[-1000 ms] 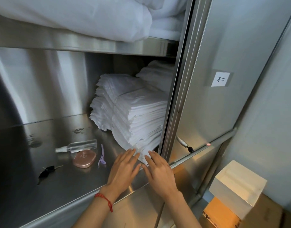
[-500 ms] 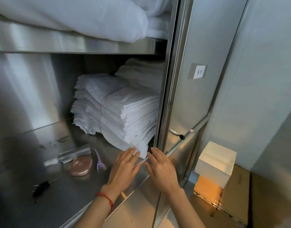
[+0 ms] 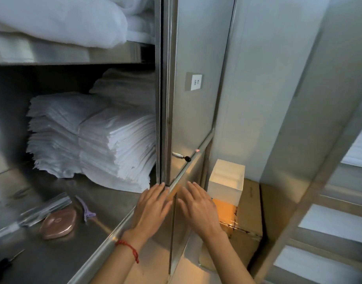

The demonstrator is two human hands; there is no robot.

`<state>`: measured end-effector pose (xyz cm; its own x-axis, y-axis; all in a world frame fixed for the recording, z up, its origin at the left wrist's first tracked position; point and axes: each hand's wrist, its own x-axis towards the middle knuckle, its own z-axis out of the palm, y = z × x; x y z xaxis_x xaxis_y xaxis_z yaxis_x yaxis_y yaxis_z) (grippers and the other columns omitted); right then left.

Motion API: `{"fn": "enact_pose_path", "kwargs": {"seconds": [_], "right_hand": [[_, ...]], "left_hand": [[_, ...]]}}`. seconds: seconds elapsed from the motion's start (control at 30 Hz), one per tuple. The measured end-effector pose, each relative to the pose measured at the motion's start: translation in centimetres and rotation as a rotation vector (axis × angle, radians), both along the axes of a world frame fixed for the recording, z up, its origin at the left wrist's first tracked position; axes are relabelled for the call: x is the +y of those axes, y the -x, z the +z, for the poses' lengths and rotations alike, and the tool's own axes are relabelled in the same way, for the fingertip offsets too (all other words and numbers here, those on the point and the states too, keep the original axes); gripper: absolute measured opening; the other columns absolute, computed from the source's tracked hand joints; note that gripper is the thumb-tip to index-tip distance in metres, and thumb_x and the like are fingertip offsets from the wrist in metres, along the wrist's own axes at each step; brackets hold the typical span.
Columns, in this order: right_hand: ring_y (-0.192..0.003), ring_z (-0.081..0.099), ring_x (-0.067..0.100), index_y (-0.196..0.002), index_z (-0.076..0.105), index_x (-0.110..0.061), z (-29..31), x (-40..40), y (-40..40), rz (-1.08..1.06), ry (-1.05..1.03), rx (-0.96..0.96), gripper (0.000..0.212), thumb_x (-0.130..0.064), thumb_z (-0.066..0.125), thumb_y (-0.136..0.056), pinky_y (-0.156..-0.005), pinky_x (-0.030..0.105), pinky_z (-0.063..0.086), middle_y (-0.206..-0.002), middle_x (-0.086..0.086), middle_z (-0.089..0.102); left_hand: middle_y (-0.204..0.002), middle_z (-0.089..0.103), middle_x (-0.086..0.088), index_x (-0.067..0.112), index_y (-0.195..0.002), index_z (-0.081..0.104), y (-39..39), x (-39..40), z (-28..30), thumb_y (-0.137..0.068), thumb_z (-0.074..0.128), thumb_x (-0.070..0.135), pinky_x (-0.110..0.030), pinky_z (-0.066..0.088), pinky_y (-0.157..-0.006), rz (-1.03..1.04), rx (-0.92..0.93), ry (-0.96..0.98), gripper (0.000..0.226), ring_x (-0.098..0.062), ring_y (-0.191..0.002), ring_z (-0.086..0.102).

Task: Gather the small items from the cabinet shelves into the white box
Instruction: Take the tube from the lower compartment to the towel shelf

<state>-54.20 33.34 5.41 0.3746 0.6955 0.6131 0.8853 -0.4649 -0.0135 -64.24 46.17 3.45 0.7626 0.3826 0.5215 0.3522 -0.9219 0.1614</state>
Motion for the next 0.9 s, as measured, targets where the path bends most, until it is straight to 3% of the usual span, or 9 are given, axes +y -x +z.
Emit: {"fn": "enact_pose_path", "kwargs": {"seconds": [0.1, 0.2, 0.27, 0.37, 0.5, 0.67, 0.8, 0.9], "right_hand": [[-0.102, 0.067, 0.025, -0.101, 0.074, -0.010, 0.0, -1.9, -1.0, -0.075, 0.027, 0.019, 0.038, -0.033, 0.081, -0.072, -0.079, 0.037, 0.057, -0.109, 0.012, 0.070], [-0.098, 0.068, 0.025, -0.099, 0.074, -0.011, 0.0, -4.1, -2.3, -0.145, 0.046, 0.038, 0.038, -0.034, 0.082, -0.070, -0.075, 0.036, 0.058, -0.106, 0.011, 0.071], [-0.094, 0.069, 0.025, -0.095, 0.075, -0.011, 0.2, -5.7, -3.1, -0.180, 0.051, 0.048, 0.037, -0.033, 0.084, -0.067, -0.071, 0.034, 0.058, -0.102, 0.011, 0.072], [-0.087, 0.070, 0.026, -0.090, 0.075, -0.010, 0.2, -8.1, -4.4, -0.224, 0.045, 0.049, 0.036, -0.031, 0.086, -0.063, -0.067, 0.032, 0.058, -0.094, 0.012, 0.073], [-0.089, 0.070, 0.024, -0.089, 0.074, -0.010, 0.3, -11.3, -6.3, -0.286, 0.028, 0.046, 0.033, -0.031, 0.085, -0.066, -0.070, 0.032, 0.058, -0.095, 0.010, 0.072], [-0.096, 0.069, 0.026, -0.094, 0.073, -0.010, 0.6, -14.8, -7.8, -0.373, 0.044, 0.111, 0.033, -0.031, 0.082, -0.070, -0.077, 0.037, 0.057, -0.101, 0.011, 0.072], [-0.102, 0.067, 0.026, -0.101, 0.073, -0.010, 0.3, -17.8, -8.9, -0.445, -0.006, 0.076, 0.036, -0.033, 0.079, -0.074, -0.082, 0.038, 0.055, -0.109, 0.011, 0.070], [-0.135, 0.039, 0.023, -0.134, 0.051, -0.014, 0.1, -19.7, -9.5, -0.491, 0.058, 0.184, 0.046, -0.041, 0.042, -0.098, -0.110, 0.035, 0.030, -0.143, 0.009, 0.045]], "left_hand": [[-0.111, 0.069, -0.010, 0.010, -0.107, 0.071, -2.0, -1.3, -0.2, -0.065, 0.085, 0.022, -0.046, 0.052, -0.083, -0.040, 0.009, 0.021, 0.047, -0.027, -0.102, 0.066], [-0.111, 0.069, -0.009, 0.010, -0.105, 0.072, -3.7, -3.1, 0.0, -0.071, 0.081, 0.024, -0.044, 0.051, -0.085, -0.071, 0.003, 0.028, 0.038, -0.026, -0.103, 0.066], [-0.119, 0.066, -0.010, 0.009, -0.111, 0.070, -4.9, -4.3, 0.0, -0.076, 0.077, 0.024, -0.045, 0.046, -0.093, -0.083, 0.007, 0.056, 0.039, -0.027, -0.111, 0.062], [-0.140, 0.049, -0.007, 0.013, -0.130, 0.057, -6.7, -6.4, 0.3, -0.092, 0.058, 0.032, -0.039, 0.027, -0.111, -0.119, 0.044, 0.088, 0.043, -0.023, -0.132, 0.043], [-0.155, 0.024, 0.006, 0.025, -0.146, 0.033, -9.2, -8.7, 0.4, -0.100, 0.031, 0.044, -0.029, 0.009, -0.116, -0.166, 0.117, 0.059, 0.050, -0.010, -0.143, 0.016], [-0.149, 0.038, -0.002, 0.017, -0.139, 0.045, -12.1, -12.1, 1.0, -0.098, 0.042, 0.038, -0.033, 0.017, -0.115, -0.256, 0.090, 0.075, 0.047, -0.017, -0.140, 0.028], [-0.151, 0.034, 0.000, 0.020, -0.142, 0.040, -14.2, -14.5, 1.2, -0.099, 0.037, 0.042, -0.030, 0.015, -0.115, -0.305, 0.099, 0.057, 0.048, -0.014, -0.141, 0.025], [-0.153, 0.029, 0.002, 0.023, -0.144, 0.035, -15.6, -16.0, 1.1, -0.099, 0.032, 0.044, -0.029, 0.013, -0.116, -0.365, 0.119, 0.052, 0.050, -0.013, -0.143, 0.021]]}}
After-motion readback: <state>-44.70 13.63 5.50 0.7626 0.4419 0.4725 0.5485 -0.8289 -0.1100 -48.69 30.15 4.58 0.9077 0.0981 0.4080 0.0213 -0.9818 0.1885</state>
